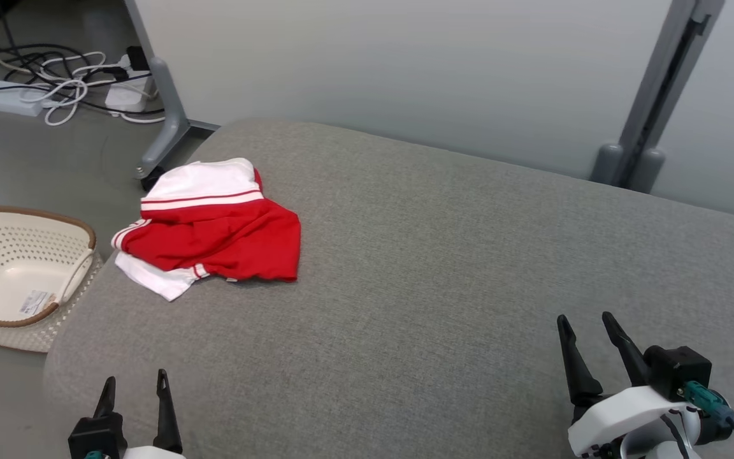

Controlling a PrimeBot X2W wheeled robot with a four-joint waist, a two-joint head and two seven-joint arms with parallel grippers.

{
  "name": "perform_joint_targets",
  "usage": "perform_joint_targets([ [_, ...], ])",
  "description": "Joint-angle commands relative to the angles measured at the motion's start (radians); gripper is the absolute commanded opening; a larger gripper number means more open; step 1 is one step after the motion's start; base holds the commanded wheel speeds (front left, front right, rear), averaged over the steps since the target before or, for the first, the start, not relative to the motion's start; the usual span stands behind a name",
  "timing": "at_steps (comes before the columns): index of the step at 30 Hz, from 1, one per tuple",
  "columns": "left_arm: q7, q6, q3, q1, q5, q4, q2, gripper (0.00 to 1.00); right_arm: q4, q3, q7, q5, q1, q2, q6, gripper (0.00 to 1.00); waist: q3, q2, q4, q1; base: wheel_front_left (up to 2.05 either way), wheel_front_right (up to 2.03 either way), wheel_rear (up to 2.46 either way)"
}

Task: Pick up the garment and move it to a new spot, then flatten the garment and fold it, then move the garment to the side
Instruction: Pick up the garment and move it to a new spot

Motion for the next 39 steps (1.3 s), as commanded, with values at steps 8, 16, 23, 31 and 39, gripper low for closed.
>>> perform_joint_targets([
  [8, -0.001, -0.013, 0.037, -0.001, 0.013, 0.008, 0.005, 1.00, 0.007, 0.014, 0.000, 0.011, 0.009, -0.006, 0.000, 1.00, 0.001, -0.0001, 0.123, 0.0000, 0.00, 0.00, 0.00],
  [16, -0.001, -0.006, 0.069, 0.021, 0.000, -0.005, 0.004, 1.00, 0.009, 0.042, 0.000, 0.007, -0.014, -0.006, 0.000, 1.00, 0.008, -0.0001, 0.134, 0.0000, 0.00, 0.00, 0.00],
  [23, -0.001, -0.020, 0.068, 0.007, -0.027, 0.006, 0.004, 1.00, 0.006, 0.045, 0.000, -0.003, -0.011, -0.006, 0.000, 1.00, 0.021, -0.0001, 0.118, 0.0000, 0.00, 0.00, 0.00],
  [31, -0.001, -0.046, 0.074, -0.098, -0.070, 0.039, 0.003, 1.00, -0.018, 0.040, 0.000, -0.057, -0.050, -0.007, 0.000, 1.00, 0.115, -0.0001, 0.052, 0.0000, 0.00, 0.00, 0.00],
  [39, -0.001, -0.070, 0.115, -0.314, -0.074, 0.132, 0.009, 1.00, -0.060, 0.046, 0.000, -0.111, -0.113, -0.008, 0.000, 1.00, 0.237, -0.0001, -0.024, 0.0000, 0.00, 0.00, 0.00],
])
